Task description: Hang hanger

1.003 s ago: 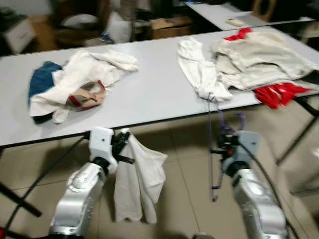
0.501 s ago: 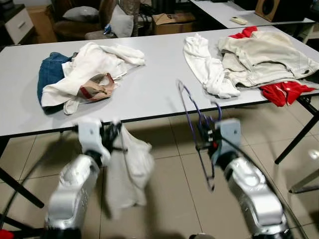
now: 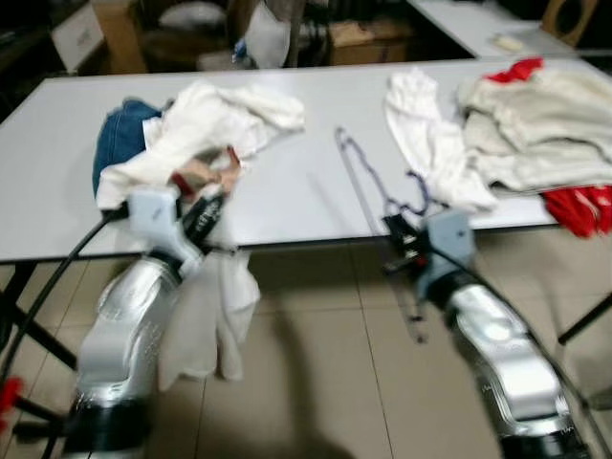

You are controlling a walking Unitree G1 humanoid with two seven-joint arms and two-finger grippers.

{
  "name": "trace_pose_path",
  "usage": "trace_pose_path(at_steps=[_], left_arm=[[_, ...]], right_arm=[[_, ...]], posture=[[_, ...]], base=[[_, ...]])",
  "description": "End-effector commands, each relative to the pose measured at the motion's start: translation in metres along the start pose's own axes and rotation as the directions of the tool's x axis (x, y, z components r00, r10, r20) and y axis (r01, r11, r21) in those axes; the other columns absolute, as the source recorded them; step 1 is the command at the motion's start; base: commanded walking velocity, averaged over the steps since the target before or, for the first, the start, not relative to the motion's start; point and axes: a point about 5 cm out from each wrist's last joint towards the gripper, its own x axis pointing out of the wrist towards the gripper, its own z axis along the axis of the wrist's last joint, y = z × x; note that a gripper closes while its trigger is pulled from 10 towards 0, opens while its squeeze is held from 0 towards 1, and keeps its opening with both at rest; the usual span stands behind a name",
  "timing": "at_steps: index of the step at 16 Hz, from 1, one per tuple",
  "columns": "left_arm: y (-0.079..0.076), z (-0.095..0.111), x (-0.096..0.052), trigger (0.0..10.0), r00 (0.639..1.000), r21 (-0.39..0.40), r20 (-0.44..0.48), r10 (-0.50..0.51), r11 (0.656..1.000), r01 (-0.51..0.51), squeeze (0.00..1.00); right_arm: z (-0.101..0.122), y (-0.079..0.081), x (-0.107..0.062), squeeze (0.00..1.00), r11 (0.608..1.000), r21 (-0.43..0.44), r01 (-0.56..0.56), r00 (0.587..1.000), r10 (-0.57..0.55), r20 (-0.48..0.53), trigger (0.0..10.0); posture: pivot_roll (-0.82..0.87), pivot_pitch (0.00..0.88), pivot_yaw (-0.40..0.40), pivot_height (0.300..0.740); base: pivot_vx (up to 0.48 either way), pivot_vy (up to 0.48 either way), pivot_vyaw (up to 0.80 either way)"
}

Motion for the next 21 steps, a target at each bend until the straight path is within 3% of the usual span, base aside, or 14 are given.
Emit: trace_pose_path(at_steps=[1, 3, 5, 8, 13, 17, 20, 21], left_arm=[[0.004, 0.005, -0.001, 10.0, 1.000, 0.007, 0.006, -0.006, 1.000, 0.006, 0.00], [0.002, 0.016, 0.009, 10.0, 0.998, 0.004, 0.037, -0.049, 0.999, 0.048, 0.00], [0.009, 0.029, 0.021, 10.0, 0.996, 0.005, 0.075, -0.039, 0.999, 0.039, 0.00], [0.012, 0.038, 0.029, 10.0, 0.995, 0.002, 0.097, -0.039, 0.999, 0.039, 0.00], [0.020, 0.053, 0.042, 10.0, 0.989, -0.054, 0.144, 0.017, 0.998, -0.009, 0.00], [0.021, 0.054, 0.046, 10.0, 0.990, -0.034, 0.139, 0.008, 0.999, -0.003, 0.00], [0.017, 0.056, 0.050, 10.0, 0.990, -0.020, 0.143, -0.013, 1.000, 0.016, 0.00], [0.014, 0.060, 0.055, 10.0, 0.989, -0.005, 0.147, -0.032, 0.999, 0.033, 0.00]], right_arm=[[0.009, 0.004, 0.002, 0.00, 1.000, -0.008, -0.022, 0.999, 0.022, 0.035, 10.0], [0.015, 0.005, 0.002, 0.00, 0.994, -0.034, -0.103, 0.994, 0.104, 0.039, 10.0], [0.023, -0.005, 0.001, 0.00, 0.987, -0.106, -0.120, 0.991, 0.126, 0.046, 10.0], [0.025, -0.012, -0.001, 0.00, 0.985, -0.124, -0.117, 0.992, 0.123, 0.041, 10.0], [0.031, 0.000, -0.010, 0.00, 0.940, -0.208, -0.271, 0.958, 0.283, 0.033, 10.0], [0.031, -0.001, -0.014, 0.00, 0.918, -0.252, -0.307, 0.948, 0.319, 0.005, 10.0], [0.037, -0.011, -0.023, 0.00, 0.875, -0.304, -0.376, 0.922, 0.386, -0.029, 10.0], [0.050, -0.018, -0.036, 0.00, 0.828, -0.304, -0.472, 0.873, 0.487, -0.029, 10.0]], posture=[[-0.08, 0.032, 0.055, 0.740], [-0.08, 0.034, 0.053, 0.740], [-0.09, 0.034, 0.053, 0.740], [-0.09, 0.037, 0.047, 0.740], [-0.09, 0.037, 0.047, 0.740], [-0.09, 0.036, 0.049, 0.740], [-0.09, 0.035, 0.048, 0.740], [-0.09, 0.033, 0.048, 0.740]], base=[[0.337, 0.000, 0.00], [0.334, 0.000, 0.00], [0.339, 0.000, 0.00], [0.344, 0.000, 0.00], [0.373, 0.000, 0.00], [0.380, 0.000, 0.00], [0.385, 0.000, 0.00], [0.398, 0.000, 0.00]])
